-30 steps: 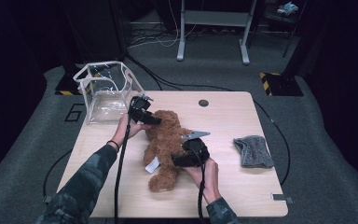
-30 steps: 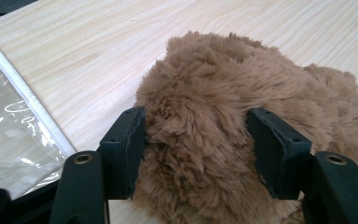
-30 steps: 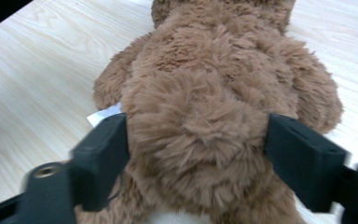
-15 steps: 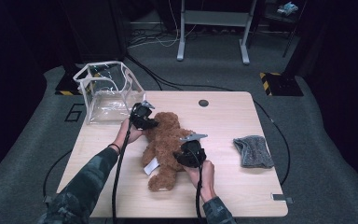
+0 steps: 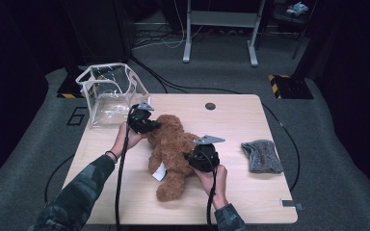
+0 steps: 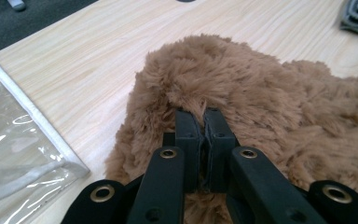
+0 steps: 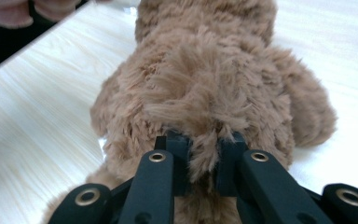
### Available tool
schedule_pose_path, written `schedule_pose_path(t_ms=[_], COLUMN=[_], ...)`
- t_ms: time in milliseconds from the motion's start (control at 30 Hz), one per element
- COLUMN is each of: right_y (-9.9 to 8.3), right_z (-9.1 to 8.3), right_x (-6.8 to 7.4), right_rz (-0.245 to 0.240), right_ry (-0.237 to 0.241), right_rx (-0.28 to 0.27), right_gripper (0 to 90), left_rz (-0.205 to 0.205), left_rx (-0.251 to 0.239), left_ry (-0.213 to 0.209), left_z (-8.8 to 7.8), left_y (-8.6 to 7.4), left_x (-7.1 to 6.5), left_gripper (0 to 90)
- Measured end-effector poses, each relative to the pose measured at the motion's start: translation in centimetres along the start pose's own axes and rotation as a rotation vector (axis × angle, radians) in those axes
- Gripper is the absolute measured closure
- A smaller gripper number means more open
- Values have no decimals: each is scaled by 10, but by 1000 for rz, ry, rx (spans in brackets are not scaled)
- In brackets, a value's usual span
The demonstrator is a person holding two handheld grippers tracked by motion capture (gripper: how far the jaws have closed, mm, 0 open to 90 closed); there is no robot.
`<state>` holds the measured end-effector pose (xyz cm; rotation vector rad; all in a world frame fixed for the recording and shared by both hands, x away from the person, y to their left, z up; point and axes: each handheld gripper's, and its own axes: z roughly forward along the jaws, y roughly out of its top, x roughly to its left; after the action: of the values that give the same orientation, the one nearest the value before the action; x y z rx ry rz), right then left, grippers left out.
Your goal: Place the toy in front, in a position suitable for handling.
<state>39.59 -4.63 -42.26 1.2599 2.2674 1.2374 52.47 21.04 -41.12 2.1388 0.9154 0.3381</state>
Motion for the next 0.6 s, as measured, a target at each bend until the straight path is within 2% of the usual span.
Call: schedule_pose_path(t_ms=[100, 300, 400, 433, 600], right_y=[10, 38, 50, 52, 66], right_z=[-10, -31, -41, -43, -53], right_x=[0, -8, -14, -15, -24], right_rz=[-18, -59, -86, -80, -104], right_ry=[-12, -47, -68, -72, -104], right_rx=[-9, -1, 2, -1, 19], right_gripper=[806, 808, 809, 809, 809], left_rz=[-28, -53, -49, -60, -54], left_rx=[-39, -71, -76, -84, -90], left_ry=[-7, -10, -13, -16, -33], left_z=[-15, -35, -39, -40, -44], left_y=[7, 22, 27, 28, 33], left_x=[-1, -8, -12, -14, -19], left_gripper=[870, 871, 872, 872, 874])
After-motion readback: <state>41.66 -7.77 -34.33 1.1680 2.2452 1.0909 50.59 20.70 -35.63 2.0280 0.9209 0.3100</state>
